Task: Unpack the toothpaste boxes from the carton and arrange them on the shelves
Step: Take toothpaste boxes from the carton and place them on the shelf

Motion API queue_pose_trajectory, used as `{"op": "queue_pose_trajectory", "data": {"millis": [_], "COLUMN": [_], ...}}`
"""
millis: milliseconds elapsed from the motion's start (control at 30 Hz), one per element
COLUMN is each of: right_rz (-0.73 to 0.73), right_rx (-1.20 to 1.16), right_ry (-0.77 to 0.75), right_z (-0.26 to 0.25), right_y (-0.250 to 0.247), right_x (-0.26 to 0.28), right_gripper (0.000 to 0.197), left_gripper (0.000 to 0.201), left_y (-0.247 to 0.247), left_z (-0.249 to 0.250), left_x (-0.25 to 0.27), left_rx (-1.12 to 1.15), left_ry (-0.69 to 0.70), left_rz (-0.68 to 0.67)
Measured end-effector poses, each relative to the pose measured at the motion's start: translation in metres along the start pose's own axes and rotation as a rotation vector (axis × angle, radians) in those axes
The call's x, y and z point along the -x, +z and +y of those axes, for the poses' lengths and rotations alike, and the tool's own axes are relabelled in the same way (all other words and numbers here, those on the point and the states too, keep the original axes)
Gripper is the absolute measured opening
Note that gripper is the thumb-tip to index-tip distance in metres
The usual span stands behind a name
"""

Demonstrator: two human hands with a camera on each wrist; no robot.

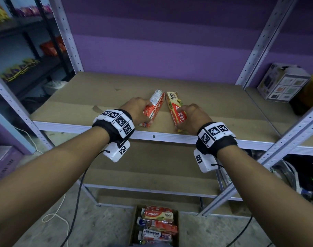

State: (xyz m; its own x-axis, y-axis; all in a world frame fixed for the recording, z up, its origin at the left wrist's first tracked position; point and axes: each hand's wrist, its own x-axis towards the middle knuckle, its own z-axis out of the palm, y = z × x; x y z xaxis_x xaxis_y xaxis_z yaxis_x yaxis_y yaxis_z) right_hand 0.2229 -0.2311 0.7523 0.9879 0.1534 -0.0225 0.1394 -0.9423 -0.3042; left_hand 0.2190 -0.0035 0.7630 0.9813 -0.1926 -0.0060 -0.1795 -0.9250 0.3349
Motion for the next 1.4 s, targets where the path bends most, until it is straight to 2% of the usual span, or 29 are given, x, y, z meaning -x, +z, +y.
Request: {"op": "queue_pose_trajectory", "data": {"millis": [200,400,533,700,933,1100,1300,1400], "right_rz": [0.022,0.092,0.03,-0.057,-0.285,-0.418,-0.699,-0.79], "right_rx": [-0.027,-0.133,-0.141,-0.154,-0.136,-0.159,-0.125,-0.157], "right_ry": [-0.043,-0.096,-0.153,-0.152,-0.05,0.021,0.089,0.151], "right_z": [0.004,0.015,0.023,0.034,0.048,0.067,0.091,0.104], "right_y": [0.0,0.001,0.005,0.025,0.083,0.138,0.219,0.26], "right_x": [0.011,0.037,0.052,0.067,0.083,0.098,0.122,0.139], "right_gripper": [0.067,0.039,0.03,0.028,0.023,0.022,0.019,0.019], "left_gripper": [0.06,0.035,0.032,0.033,0.03,0.026,0.022,0.022], "left_y": [-0.002,0.004,0.017,0.047,0.109,0.166,0.242,0.282], "left_z": [0.004,0.008,0.007,-0.002,-0.018,-0.036,-0.052,-0.062], "left_x": [0.012,0.039,0.054,0.073,0.087,0.104,0.128,0.139], "left_rx": [-0.089,-0.045,0.015,0.061,0.102,0.172,0.188,0.204], "left_ry": [0.08,0.229,0.279,0.235,0.124,0.033,-0.106,-0.189], "left_rz": [0.044,0.104,0.057,-0.008,-0.156,-0.349,-0.542,-0.655]}}
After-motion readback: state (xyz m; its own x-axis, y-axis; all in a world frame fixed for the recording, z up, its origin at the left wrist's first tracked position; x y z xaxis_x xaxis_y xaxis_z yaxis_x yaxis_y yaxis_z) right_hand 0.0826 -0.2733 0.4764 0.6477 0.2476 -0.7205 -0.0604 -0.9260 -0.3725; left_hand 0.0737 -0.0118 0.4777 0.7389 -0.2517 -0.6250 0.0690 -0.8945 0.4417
